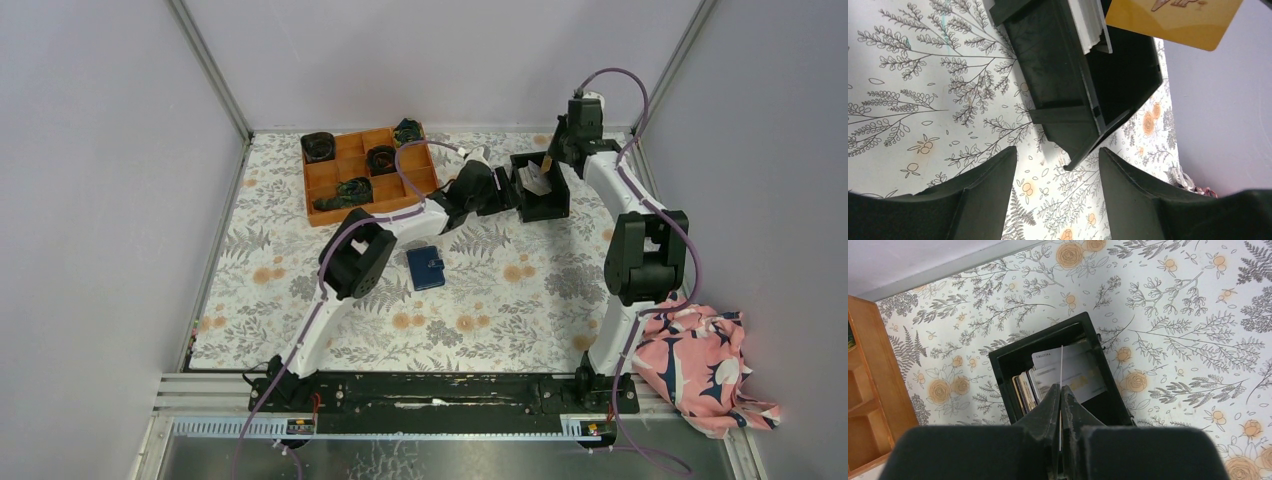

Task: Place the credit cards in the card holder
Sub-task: Pick up the credit card from the storage box.

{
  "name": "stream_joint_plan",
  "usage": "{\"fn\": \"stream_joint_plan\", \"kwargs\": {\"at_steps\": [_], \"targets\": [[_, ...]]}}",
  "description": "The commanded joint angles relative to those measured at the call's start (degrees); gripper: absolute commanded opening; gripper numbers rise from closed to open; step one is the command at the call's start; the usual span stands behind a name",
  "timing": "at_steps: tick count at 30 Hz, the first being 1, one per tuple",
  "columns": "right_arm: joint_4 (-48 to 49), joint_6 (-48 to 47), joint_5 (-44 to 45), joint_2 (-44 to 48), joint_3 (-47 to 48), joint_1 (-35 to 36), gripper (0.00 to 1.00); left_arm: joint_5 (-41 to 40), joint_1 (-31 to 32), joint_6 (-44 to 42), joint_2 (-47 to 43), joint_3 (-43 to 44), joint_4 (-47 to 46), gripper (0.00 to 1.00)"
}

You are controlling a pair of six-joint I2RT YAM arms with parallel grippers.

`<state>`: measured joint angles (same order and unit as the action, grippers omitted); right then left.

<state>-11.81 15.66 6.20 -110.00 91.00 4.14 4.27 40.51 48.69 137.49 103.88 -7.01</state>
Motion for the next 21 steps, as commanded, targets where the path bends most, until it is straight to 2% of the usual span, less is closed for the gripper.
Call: {"fn": "stream_joint_plan", "kwargs": {"at_steps": [1, 11, 17, 21], "targets": [[-2.2, -2.2, 1.7, 1.1, 4.0, 0.7, 0.00, -0.3, 0.4, -2.2, -4.2, -0.8, -0.4, 0.68], [-2.8, -2.8, 0.7, 7.1, 1.8, 1.3, 0.00, -1.2, 0.4, -3.5, -8.6, -4.5, 0.0, 0.68], [-3.3, -1.2, -2.9, 16.8, -4.4, 3.4, 0.00, -1.5, -0.6, -4.0, -19.2, -18.6, -4.9, 0.69], [-0.3, 1.5, -5.2, 26.1, -14.8, 5.6, 0.00, -0.1, -1.7, -1.1, -29.1, -31.4, -12.6, 0.69]]}}
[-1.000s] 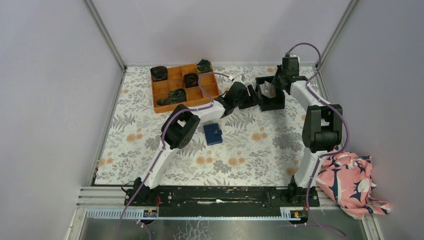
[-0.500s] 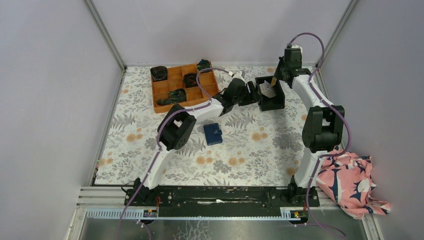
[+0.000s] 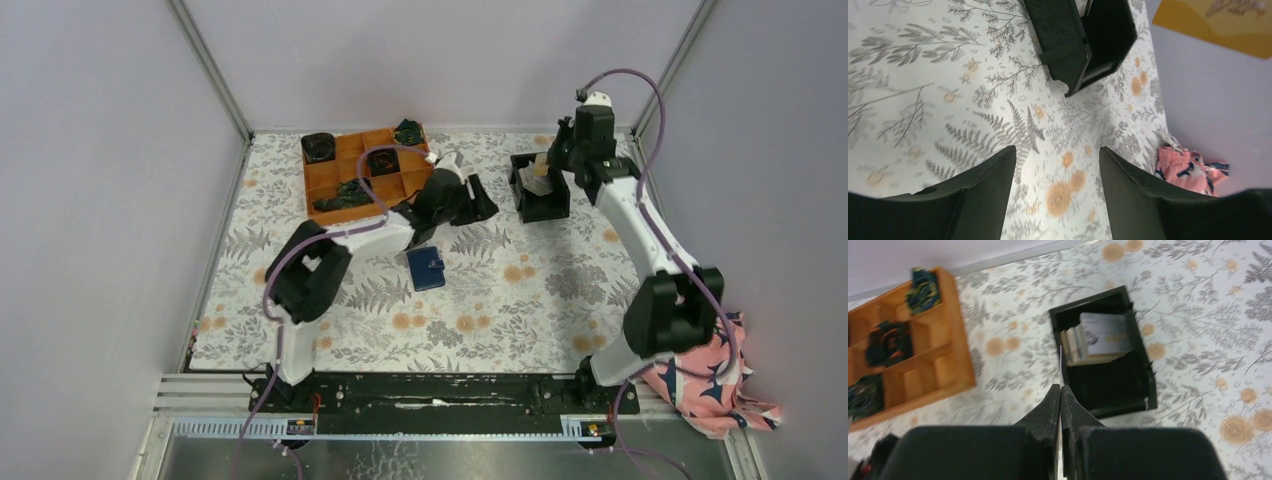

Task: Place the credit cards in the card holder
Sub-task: Pick up the credit card from the storage box.

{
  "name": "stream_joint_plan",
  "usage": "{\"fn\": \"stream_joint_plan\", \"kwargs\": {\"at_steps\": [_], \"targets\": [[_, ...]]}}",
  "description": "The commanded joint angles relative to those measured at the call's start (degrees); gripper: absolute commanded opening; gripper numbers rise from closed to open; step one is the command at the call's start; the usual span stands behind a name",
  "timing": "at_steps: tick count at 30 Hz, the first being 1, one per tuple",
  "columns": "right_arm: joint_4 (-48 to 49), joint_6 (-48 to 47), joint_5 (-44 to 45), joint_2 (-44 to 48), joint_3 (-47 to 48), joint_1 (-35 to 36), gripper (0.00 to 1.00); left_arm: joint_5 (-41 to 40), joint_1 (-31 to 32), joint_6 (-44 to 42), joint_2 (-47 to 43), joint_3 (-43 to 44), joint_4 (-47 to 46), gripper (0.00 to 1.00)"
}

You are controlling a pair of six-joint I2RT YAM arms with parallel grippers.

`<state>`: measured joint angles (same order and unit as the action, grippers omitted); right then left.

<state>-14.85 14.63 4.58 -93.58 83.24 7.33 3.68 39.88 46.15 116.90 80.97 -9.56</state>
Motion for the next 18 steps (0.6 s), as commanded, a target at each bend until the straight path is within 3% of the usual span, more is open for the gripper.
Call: {"fn": "stream_joint_plan", "kwargs": {"at_steps": [1, 7, 12, 18], "targets": [[3.8, 3.3, -4.3, 12.0, -9.6, 3.1, 0.00, 0.8, -1.0, 2.3, -10.7, -11.6, -11.7, 0.69], [9.6, 9.4, -17.2, 26.3, -25.7, 5.7, 0.00, 3.5, -0.3, 5.1, -24.0, -27.5, -21.2, 0.69], [8.6, 11.6, -27.3, 33.7, -33.9, 7.2, 0.00, 8.1, -0.2, -3.8, -32.2, -32.9, -19.2, 0.69], [8.6, 13.4, -37.4, 38.6, -40.1, 9.0, 0.00, 22.7, -0.2, -14.7, -37.0, -35.6, -20.3, 0.70]]}}
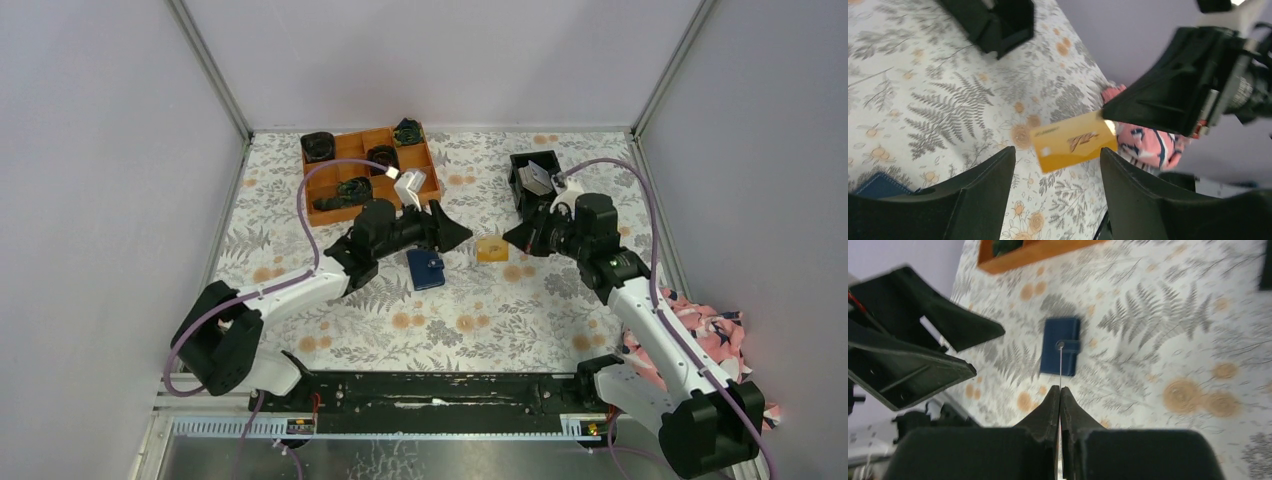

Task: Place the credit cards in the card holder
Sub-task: Pick up the credit card from the storage box.

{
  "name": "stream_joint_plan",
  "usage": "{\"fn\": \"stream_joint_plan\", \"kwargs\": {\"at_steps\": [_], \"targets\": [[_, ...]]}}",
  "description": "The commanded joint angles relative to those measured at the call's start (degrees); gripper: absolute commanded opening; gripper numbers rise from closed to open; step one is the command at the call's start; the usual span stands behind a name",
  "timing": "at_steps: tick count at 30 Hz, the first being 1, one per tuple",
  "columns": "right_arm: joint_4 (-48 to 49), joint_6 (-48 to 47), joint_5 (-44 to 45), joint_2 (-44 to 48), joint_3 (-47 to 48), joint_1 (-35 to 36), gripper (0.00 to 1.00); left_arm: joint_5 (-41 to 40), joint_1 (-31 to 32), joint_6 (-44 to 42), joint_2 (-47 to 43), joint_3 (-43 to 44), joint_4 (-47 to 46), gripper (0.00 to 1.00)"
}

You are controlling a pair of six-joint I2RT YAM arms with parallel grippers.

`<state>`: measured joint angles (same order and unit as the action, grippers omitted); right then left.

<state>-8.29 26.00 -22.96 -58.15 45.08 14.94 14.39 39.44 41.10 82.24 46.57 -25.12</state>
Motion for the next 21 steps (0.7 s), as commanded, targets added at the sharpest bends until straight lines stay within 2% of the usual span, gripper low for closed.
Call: {"fn": "stream_joint_plan", "kwargs": {"at_steps": [1, 10, 15, 21], "targets": [[1.9, 2.2, -10.9, 3.7, -2.3, 1.5, 0.00, 13.9, 0.2, -10.4, -2.3, -1.0, -3.5, 0.71], [1.8, 2.7, -19.7, 5.5, -5.5, 1.7, 0.00, 28.5, 0.2, -18.0, 0.9, 1.4, 4.4, 0.72], [4.4, 4.4, -23.3, 5.4, -6.9, 1.7, 0.00, 29.5, -0.2, -21.9, 2.3, 3.9, 10.4, 0.72], [7.0, 6.1, -25.6, 4.8, -8.1, 1.8, 0.00, 34.5, -1.6, -22.5, 4.6, 6.3, 12.4, 0.71]]}}
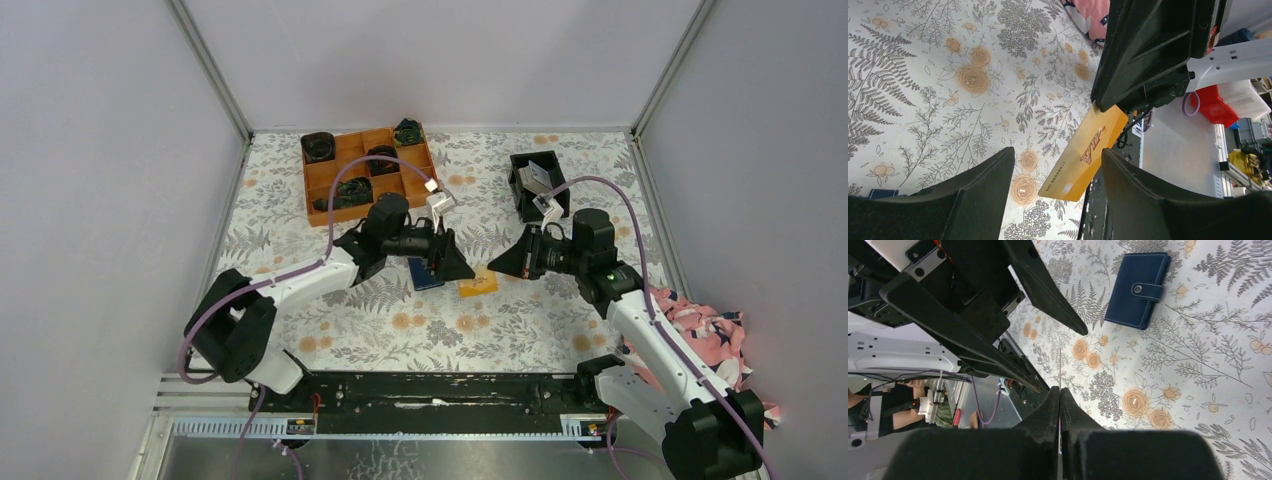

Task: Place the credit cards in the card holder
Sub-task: Pick up the credit card from the storage box.

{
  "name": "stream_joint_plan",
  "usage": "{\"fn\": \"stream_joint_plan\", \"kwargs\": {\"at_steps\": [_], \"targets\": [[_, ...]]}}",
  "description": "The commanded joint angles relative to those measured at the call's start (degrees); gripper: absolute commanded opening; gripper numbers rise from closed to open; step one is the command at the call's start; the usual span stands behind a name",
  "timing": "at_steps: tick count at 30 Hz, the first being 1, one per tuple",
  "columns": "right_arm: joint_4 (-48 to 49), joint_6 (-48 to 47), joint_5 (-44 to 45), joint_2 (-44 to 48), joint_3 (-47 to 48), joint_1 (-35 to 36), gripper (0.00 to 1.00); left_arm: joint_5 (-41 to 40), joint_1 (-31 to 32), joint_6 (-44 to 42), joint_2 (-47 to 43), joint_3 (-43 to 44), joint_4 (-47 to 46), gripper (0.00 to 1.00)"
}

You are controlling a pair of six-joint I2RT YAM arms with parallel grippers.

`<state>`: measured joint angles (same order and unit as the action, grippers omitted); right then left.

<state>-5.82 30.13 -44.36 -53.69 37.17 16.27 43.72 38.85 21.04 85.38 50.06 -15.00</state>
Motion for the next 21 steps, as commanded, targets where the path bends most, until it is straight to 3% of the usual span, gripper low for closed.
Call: {"fn": "stream_joint_plan", "kwargs": {"at_steps": [1, 8, 13, 20, 21], "targets": [[5.0, 2.3, -4.6, 0.3, -0.4, 0.5, 0.00, 5.8, -1.1, -2.5, 2.0, 3.3, 2.7, 0.71], [7.8, 4.3, -6.4, -0.9, -0.6, 0.6, 0.00, 9.5, -1.3, -4.1, 5.5, 6.2, 6.9, 0.65], [8.4, 4.3, -6.5, -2.5, -0.5, 0.6, 0.00, 11.8, -2.0, -2.9, 6.3, 6.9, 6.2, 0.52], [7.9, 3.3, -5.3, -4.2, 0.5, 0.6, 0.00, 15.3, -3.6, 0.7, 7.2, 5.9, 2.5, 0.03], [7.8, 3.1, -4.7, -4.4, 0.6, 0.6, 0.00, 15.4, -3.7, 0.9, 7.3, 5.6, 2.1, 0.00]]}}
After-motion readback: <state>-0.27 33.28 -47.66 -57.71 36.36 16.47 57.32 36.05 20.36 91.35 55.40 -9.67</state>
